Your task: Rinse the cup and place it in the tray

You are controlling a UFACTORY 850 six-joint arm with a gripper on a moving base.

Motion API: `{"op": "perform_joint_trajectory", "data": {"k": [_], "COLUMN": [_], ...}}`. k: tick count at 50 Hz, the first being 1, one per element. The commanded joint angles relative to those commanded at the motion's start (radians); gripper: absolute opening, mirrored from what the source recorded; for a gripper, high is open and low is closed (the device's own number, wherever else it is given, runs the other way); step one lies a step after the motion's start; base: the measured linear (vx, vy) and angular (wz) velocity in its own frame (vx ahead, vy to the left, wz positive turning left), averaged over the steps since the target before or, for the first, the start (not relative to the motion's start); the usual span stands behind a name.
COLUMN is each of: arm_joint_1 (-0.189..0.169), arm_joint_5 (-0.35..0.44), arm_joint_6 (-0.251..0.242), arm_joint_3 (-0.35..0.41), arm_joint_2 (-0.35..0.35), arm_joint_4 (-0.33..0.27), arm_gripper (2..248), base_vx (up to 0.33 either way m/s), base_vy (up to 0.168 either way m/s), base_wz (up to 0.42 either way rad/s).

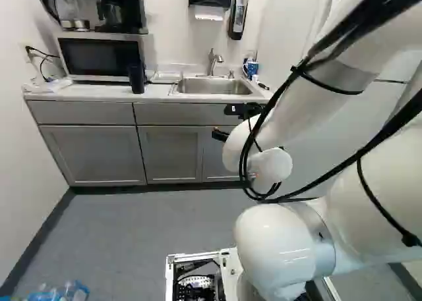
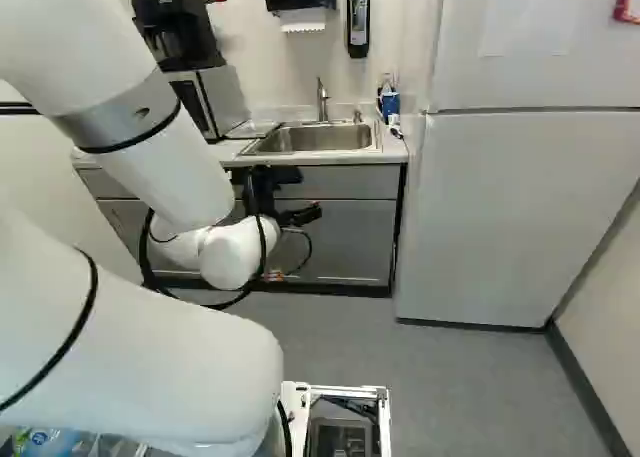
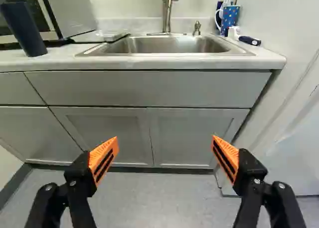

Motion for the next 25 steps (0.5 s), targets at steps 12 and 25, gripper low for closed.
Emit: {"op": "perform_joint_trajectory", "data": {"k": [12, 25], "arm_joint_1": [0.000, 0.000], "arm_joint_5": [0.000, 0.000], "arm_joint_6": [0.000, 0.000], "arm_joint_3": [0.000, 0.000], "arm_joint_2": [0.000, 0.000], "arm_joint_4": [0.000, 0.000], "arm_gripper": [247, 247], "base_vx": [0.000, 0.000], "base_vy": [0.000, 0.000], "base_wz": [0.000, 0.000]}}
